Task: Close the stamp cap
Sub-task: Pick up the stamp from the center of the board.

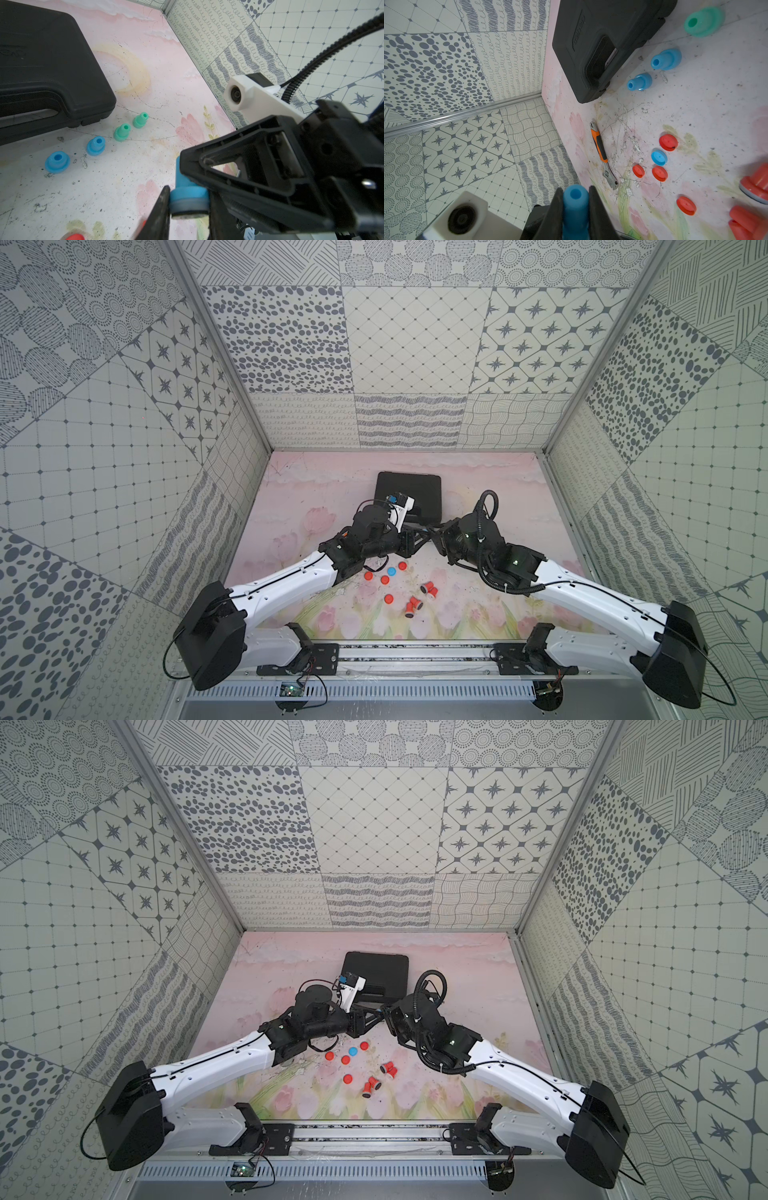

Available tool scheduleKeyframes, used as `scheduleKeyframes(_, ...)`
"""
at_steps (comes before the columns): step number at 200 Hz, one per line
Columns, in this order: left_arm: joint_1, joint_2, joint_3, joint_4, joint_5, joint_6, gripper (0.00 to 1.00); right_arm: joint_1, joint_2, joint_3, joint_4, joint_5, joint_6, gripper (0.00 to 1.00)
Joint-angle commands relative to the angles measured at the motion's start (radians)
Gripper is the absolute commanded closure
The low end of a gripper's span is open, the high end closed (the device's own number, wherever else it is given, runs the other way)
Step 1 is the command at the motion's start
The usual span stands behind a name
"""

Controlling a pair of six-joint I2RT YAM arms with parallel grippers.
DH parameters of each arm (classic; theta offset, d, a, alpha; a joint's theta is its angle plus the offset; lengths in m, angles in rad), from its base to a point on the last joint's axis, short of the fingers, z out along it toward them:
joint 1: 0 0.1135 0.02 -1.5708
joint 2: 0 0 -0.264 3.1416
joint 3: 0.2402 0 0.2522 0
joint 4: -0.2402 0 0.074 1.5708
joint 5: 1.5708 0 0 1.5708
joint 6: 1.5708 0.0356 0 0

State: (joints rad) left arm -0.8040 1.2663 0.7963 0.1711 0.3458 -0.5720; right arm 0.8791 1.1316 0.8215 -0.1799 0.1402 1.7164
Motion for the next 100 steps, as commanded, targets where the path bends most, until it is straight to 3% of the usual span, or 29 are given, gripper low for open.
scheduleKeyframes(1, 0.002, -0.024, 0.017, 0.049, -0.062, 0.042, 0.85, 0.006, -0.039, -0.018, 0.063, -0.029, -0.045, 0.83)
scheduleKeyframes(16, 0.004, -0.044, 0.019, 0.034, -0.049, 0.081, 0.86, -0.001, -0.048, -0.023, 0.095, -0.039, -0.114, 0.72)
scheduleKeyframes(34, 0.01, -0.077, 0.018, 0.015, -0.013, 0.138, 0.87, -0.021, -0.067, -0.041, 0.148, -0.072, -0.208, 0.65)
scheduleKeyframes(73, 0.022, -0.175, 0.018, -0.041, 0.109, 0.309, 0.9, -0.096, -0.114, -0.09, 0.296, -0.259, -0.382, 0.6)
scheduleKeyframes(100, 0.022, -0.259, 0.011, -0.077, 0.155, 0.444, 0.92, -0.133, -0.144, -0.049, 0.276, -0.408, -0.501, 0.58)
